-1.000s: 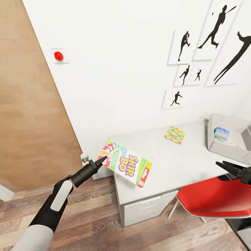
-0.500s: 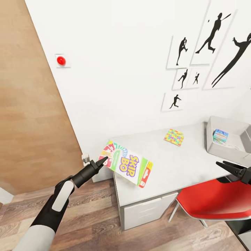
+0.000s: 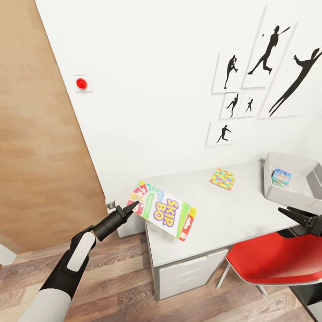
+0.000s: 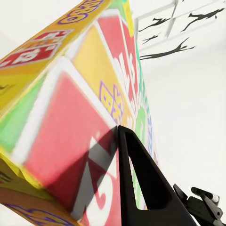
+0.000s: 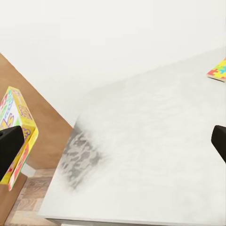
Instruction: Put all the toys in the child's room - the three board games (two on the bed and one on the table), the two jigsaw puzzles on the table, and the tennis ball on the table - inside the toy box on the table in the child's room.
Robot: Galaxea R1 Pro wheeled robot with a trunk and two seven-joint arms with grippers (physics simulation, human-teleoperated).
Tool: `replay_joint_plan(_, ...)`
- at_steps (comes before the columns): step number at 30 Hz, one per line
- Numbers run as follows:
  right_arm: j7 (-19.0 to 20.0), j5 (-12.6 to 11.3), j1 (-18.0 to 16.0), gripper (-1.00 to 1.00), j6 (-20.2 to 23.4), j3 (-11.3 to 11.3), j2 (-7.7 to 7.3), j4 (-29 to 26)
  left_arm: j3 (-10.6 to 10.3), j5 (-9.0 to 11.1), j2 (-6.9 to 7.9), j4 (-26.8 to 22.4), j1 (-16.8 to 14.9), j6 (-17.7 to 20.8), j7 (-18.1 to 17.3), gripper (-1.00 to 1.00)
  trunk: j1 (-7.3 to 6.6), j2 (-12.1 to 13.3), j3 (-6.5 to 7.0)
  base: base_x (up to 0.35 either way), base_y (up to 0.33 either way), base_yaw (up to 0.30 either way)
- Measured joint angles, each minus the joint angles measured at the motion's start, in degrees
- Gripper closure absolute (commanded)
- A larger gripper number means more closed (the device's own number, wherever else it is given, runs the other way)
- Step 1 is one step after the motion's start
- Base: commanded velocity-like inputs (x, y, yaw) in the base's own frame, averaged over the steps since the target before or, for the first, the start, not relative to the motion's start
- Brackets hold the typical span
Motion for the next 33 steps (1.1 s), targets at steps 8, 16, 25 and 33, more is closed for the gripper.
replay_joint_plan(8,0.1,0.0,0.25,-1.0,0.0,-0.64,-0.52,0.0,-0.01,0.05,-0.18,0.02,0.0,0.0,0.12,1.0,0.0,0.0,0.76,0.0,0.0,0.0)
replay_joint_plan(16,0.12,0.0,0.4,-1.0,0.05,-1.0,-0.74,-0.02,-0.01,0.08,-0.85,0.04,-0.5,0.08,0.65,1.0,0.0,0.0,1.51,0.0,0.0,0.0)
replay_joint_plan(25,-0.24,0.1,0.28,-1.0,0.41,0.22,-0.21,-0.01,-0.03,0.02,-2.34,-0.02,-2.88,1.55,4.84,1.0,0.0,0.0,2.36,0.0,0.0,0.0)
replay_joint_plan(33,-0.45,0.06,-0.15,-1.0,0.75,3.0,0.11,-0.01,0.01,0.52,-2.31,-0.92,-2.87,4.69,6.08,1.0,0.0,0.0,3.11,0.0,0.0,0.0)
